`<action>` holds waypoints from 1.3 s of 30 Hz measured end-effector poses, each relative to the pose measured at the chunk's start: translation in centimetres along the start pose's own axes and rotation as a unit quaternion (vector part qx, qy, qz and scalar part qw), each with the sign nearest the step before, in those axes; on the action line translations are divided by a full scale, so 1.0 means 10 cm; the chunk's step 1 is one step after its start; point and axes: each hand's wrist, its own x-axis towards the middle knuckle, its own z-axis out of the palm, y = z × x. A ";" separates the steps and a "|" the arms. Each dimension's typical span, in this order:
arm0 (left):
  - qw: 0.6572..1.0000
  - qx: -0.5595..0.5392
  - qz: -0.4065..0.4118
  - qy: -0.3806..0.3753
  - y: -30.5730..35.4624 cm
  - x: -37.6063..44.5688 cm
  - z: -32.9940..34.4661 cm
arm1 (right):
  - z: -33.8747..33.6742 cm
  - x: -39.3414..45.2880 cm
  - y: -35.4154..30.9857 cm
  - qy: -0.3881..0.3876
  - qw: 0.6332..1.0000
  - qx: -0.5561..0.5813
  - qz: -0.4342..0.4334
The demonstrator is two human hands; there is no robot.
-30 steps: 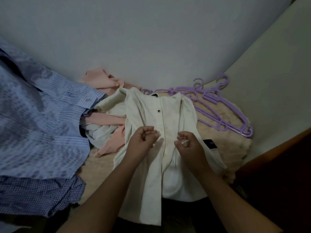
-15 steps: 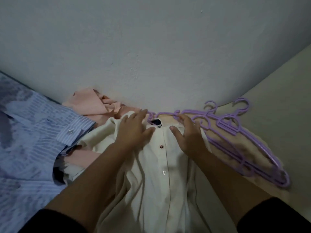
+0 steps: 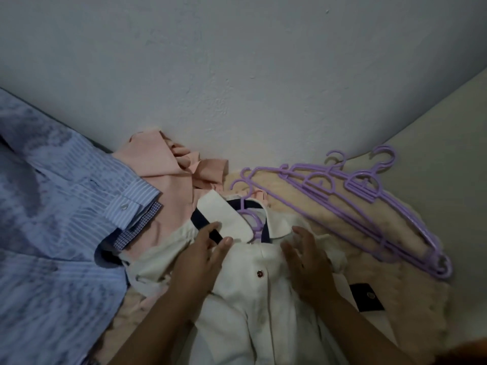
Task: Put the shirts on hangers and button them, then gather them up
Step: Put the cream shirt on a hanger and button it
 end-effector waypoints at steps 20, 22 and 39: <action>0.974 0.148 0.150 0.078 0.18 0.83 -0.05 | 0.31 1.33 -0.38 -0.180 0.967 -0.106 -0.147; 0.977 0.126 0.146 0.092 0.10 0.81 -0.01 | 0.35 1.37 -0.39 -0.213 0.962 -0.108 -0.132; 0.975 -0.036 0.165 0.148 0.32 0.65 -0.16 | 0.19 1.49 -0.83 -0.249 0.930 -0.204 -0.177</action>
